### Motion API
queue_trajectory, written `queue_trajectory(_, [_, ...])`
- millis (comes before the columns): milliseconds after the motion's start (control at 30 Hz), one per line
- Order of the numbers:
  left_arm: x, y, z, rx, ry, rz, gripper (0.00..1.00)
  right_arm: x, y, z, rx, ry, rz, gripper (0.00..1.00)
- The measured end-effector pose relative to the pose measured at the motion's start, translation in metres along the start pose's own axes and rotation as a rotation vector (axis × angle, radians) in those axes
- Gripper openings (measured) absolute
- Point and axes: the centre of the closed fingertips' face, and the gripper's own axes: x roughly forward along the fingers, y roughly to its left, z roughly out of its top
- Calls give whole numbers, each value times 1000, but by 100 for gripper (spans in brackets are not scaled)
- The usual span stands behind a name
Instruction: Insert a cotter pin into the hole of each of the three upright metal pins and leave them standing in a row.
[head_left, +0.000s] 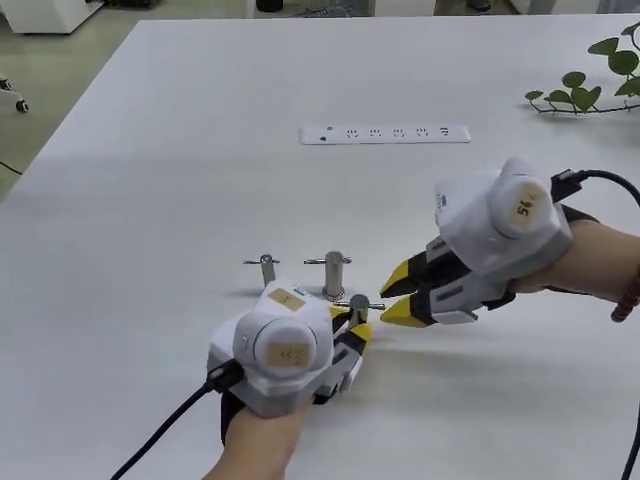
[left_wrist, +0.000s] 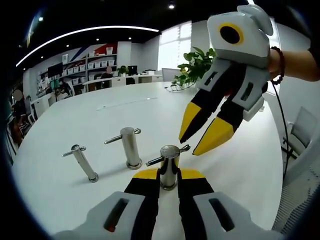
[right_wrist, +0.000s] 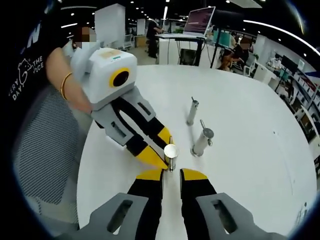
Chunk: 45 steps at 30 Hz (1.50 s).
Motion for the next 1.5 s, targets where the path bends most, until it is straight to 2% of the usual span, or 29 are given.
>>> queue_trajectory(133, [0, 0, 0, -9, 0, 4, 10, 2, 1, 2, -8, -17, -5, 0])
queue_trajectory(733, [0, 1, -1, -58, -9, 6, 11, 8, 1, 9, -19, -15, -12, 0])
queue_trajectory(1000, [1, -1, -1, -50, -6, 16, 11, 13, 1, 8, -23, -11, -10, 0])
queue_trajectory(1233, [2, -3, -6, -55, 14, 15, 24, 14, 1, 8, -7, -18, -12, 0])
queue_trajectory(1367, [0, 0, -7, -57, 23, 15, 29, 16, -1, 7, 83, -13, -18, 12])
queue_trajectory(1400, [-1, 1, -7, -61, 26, 17, 31, 16, -2, 7, 87, -15, -17, 15])
queue_trajectory(1500, [-5, 2, -7, -59, 30, 18, 33, 17, -1, 10, 101, -28, -17, 16])
